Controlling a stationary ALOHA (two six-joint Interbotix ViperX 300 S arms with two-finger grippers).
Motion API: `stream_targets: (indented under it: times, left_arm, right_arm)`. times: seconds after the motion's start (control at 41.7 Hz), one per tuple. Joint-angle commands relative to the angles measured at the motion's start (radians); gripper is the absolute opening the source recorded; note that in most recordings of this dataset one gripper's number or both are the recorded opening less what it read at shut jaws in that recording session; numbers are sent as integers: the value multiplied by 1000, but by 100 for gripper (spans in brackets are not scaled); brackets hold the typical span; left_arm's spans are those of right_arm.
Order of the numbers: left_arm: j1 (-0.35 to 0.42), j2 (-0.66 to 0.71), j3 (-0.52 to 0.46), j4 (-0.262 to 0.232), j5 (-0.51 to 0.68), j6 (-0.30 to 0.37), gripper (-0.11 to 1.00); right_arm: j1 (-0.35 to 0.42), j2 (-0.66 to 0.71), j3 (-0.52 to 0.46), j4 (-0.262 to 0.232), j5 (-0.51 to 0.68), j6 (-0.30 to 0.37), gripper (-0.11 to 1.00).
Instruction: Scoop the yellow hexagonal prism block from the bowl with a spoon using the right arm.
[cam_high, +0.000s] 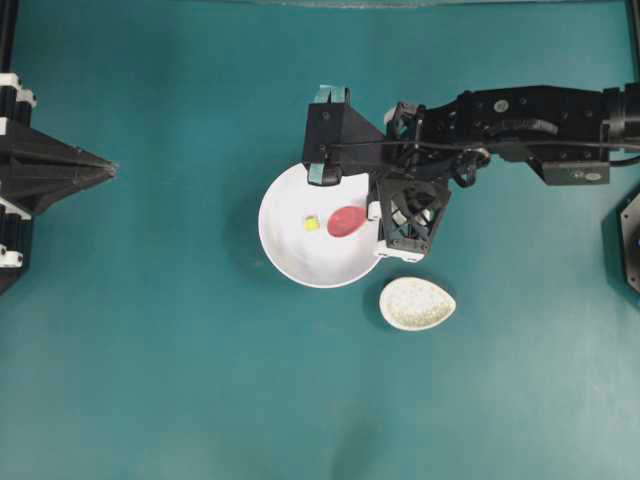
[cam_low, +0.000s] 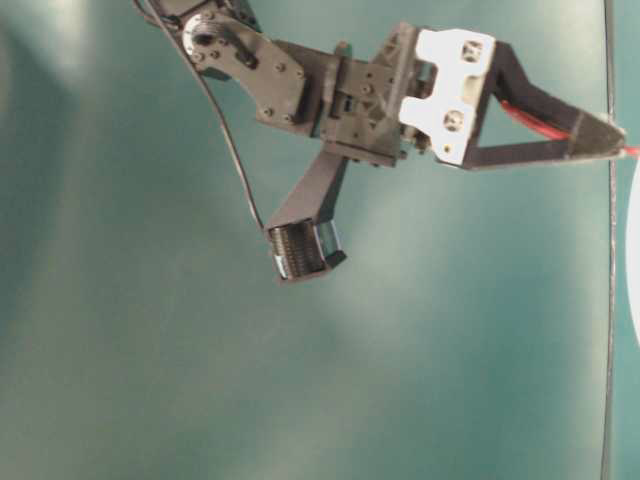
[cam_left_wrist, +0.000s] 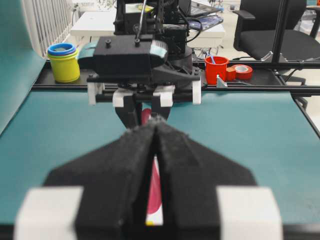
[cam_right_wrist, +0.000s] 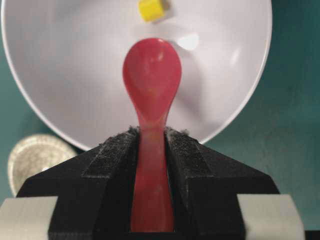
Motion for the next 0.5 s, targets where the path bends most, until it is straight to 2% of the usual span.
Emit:
stream_targets:
  times: [0.0, 0.48]
  left_arm:
    - [3, 9, -20, 2, -6, 2, 0]
    - [3, 9, -20, 2, -8, 2, 0]
  right_arm:
    - [3, -11, -2, -2, -34, -3, 24]
    - [3, 25, 5, 3, -141, -6, 24]
